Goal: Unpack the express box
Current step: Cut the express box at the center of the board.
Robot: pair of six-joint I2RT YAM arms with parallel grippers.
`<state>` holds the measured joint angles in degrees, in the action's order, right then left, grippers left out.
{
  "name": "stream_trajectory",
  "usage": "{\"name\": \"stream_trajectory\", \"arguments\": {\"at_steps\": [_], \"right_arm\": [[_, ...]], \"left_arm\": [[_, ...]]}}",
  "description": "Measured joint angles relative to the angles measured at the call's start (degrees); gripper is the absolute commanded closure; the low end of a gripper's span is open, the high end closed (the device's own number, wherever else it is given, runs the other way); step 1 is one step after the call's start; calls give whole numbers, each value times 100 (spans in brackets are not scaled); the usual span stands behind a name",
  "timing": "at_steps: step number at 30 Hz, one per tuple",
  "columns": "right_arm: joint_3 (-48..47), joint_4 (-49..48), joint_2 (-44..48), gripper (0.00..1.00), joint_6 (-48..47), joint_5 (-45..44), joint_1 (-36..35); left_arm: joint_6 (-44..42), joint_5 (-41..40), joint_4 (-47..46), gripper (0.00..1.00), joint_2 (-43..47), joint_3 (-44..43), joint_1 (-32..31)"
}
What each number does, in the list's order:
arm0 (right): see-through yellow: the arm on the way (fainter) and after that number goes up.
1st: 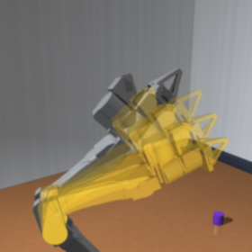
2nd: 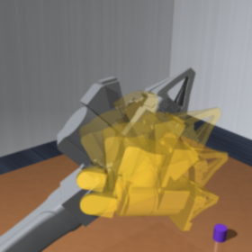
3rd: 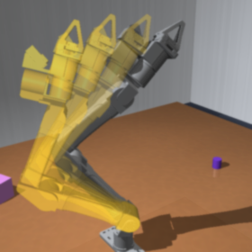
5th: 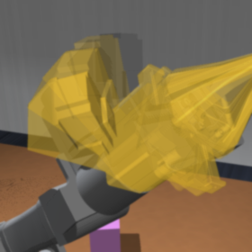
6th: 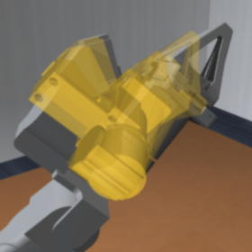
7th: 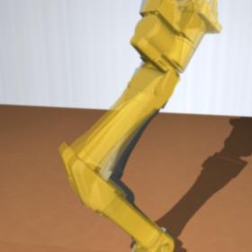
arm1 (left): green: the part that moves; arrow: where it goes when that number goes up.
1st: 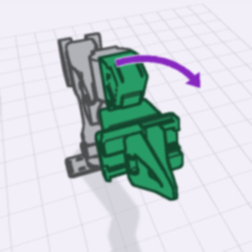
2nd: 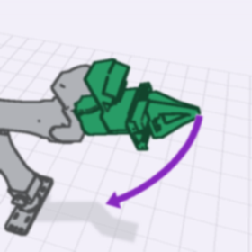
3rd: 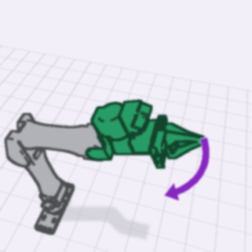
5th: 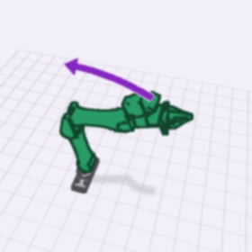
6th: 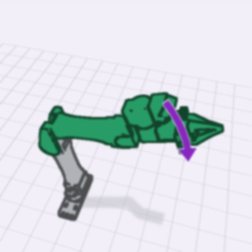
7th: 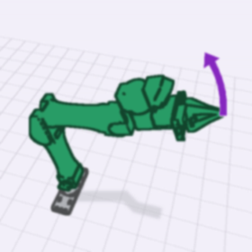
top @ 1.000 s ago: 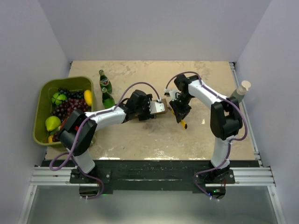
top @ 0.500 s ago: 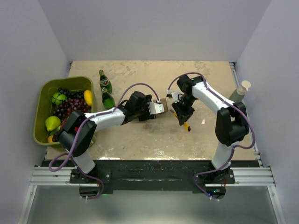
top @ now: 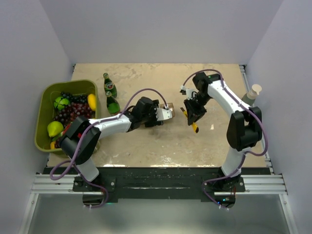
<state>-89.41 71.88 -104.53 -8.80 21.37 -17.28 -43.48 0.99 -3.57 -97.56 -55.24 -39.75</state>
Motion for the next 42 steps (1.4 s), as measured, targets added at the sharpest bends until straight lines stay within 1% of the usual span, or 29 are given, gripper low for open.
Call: {"name": "stream_trajectory", "arguments": {"at_steps": [2,3,4,5,6,7,9,13,19,26,42], "right_arm": [[-232,214,-282,100,9,170,79],[-354,251,-411,93,7,219,92],[-485,249,-544,91,11,245,92],[-551,195,-627,92,4,289,87],[-549,151,-660,98,-2,382,83],[-533,153,-664,100,-7,450,83],[-352,120,-586,100,-15,721,74],[-116,201,-509,100,-13,846,31],[-326,199,-590,100,-24,885,-35],[-195,181,-614,100,-9,859,-170],[-448,42,-1073,100,131,656,-195]], "left_arm": [[-2,-44,-17,100,37,48,-9],[-2,-66,-15,100,61,72,-9],[-2,-85,-15,100,76,92,-9],[-4,-101,-26,100,94,116,-9],[-7,-116,-33,100,109,136,-11],[-9,-131,-37,100,129,160,-13],[-22,-153,-44,100,160,199,-13],[-52,-157,-46,100,179,216,-15],[-85,-157,-68,100,190,245,-15],[-181,-203,-87,100,208,275,-28],[-284,-341,-129,100,210,308,-107]]}}
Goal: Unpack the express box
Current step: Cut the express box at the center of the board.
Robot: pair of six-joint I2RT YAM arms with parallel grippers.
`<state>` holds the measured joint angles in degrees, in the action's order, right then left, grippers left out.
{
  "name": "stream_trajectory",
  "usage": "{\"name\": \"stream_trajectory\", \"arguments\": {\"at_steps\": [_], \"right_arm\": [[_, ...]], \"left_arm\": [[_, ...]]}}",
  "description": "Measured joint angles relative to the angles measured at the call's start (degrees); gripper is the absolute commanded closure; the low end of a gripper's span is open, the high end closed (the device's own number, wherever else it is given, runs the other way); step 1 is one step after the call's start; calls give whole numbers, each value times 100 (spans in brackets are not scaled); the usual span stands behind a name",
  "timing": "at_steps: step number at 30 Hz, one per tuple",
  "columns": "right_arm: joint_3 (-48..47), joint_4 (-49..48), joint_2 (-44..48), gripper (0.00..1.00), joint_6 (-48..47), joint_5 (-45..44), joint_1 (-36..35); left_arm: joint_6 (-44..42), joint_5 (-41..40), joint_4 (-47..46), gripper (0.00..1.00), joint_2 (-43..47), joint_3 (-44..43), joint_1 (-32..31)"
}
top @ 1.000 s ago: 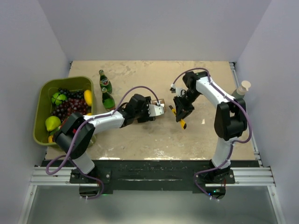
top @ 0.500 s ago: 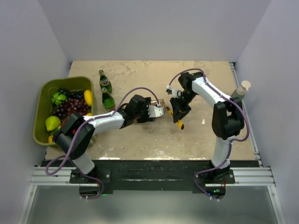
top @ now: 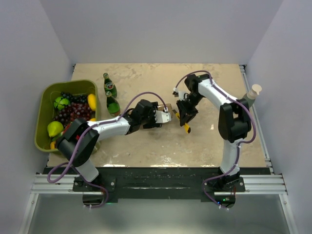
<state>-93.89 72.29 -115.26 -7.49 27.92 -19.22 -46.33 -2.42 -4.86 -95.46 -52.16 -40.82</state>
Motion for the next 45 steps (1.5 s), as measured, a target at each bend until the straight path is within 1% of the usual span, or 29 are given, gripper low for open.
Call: {"name": "stream_trajectory", "arguments": {"at_steps": [7,21,30,38,45], "right_arm": [[-251,-74,0,100,39,-33,-4],[-247,-79,0,100,44,-149,-105],[-11,-35,-63,100,44,-289,-251],[-385,31,-55,100,44,-433,-286],[-280,-37,-7,100,90,-590,-291]], "left_arm": [[0,-37,2,100,0,2,-24],[-7,-87,-20,100,0,20,-63],[-26,-90,-22,100,0,22,-63],[-26,-92,-44,100,0,35,-63],[-26,-103,-59,100,0,42,-72]]}}
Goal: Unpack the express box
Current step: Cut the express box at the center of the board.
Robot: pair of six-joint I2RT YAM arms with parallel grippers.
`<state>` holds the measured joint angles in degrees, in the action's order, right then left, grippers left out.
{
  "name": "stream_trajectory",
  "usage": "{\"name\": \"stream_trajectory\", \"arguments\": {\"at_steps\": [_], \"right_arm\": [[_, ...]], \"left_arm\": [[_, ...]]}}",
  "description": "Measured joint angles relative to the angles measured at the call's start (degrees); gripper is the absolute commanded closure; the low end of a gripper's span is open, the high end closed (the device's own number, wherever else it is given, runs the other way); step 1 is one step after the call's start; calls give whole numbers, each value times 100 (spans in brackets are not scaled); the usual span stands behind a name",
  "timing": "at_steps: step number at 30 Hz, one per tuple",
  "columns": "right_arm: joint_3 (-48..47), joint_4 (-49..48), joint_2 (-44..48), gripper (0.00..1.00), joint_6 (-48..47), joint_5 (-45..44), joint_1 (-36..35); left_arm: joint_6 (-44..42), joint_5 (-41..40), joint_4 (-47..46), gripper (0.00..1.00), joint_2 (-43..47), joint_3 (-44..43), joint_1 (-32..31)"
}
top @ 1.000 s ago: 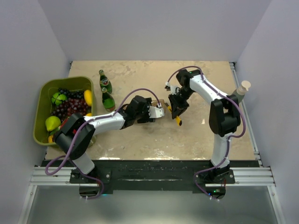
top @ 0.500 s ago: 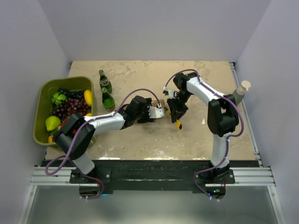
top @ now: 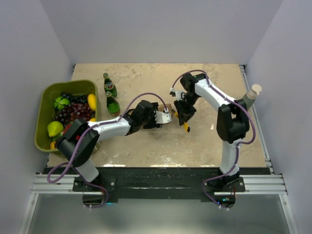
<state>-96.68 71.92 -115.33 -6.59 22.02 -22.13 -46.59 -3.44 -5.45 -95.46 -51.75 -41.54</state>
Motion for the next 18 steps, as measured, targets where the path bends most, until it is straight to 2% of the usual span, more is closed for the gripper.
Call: {"name": "stream_trajectory", "arguments": {"at_steps": [18], "right_arm": [[-4,-46,153,100,28,-160,-4]], "left_arm": [[-2,-20,-15,100,2,13,-11]]}}
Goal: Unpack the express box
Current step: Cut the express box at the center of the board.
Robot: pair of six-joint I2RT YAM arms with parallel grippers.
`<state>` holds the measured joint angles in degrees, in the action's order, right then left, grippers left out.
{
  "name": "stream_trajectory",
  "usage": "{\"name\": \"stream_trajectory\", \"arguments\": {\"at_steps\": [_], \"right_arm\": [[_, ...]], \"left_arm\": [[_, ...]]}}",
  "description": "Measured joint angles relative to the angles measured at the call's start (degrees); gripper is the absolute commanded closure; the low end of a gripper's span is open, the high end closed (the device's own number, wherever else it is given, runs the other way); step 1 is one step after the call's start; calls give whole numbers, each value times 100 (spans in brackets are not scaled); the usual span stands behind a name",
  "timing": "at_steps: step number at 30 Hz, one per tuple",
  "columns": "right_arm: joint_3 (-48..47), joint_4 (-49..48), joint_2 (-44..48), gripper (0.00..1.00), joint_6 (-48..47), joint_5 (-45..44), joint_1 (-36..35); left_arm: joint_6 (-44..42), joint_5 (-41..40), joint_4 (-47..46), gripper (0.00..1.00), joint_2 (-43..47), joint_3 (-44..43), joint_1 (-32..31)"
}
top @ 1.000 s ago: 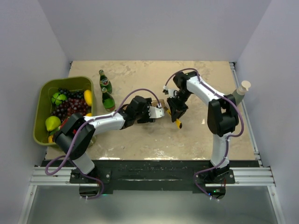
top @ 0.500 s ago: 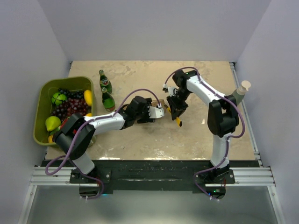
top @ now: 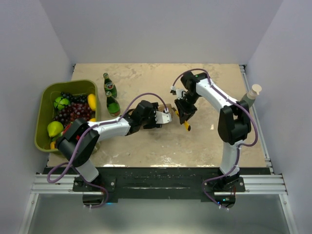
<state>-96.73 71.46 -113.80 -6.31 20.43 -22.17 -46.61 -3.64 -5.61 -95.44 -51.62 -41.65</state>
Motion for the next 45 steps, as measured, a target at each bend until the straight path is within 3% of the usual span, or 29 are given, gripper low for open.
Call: {"name": "stream_trajectory", "arguments": {"at_steps": [45], "right_arm": [[24,116,-184,100,-116,-105,0]], "left_arm": [[2,0,-7,100,-2,0,-2]]}}
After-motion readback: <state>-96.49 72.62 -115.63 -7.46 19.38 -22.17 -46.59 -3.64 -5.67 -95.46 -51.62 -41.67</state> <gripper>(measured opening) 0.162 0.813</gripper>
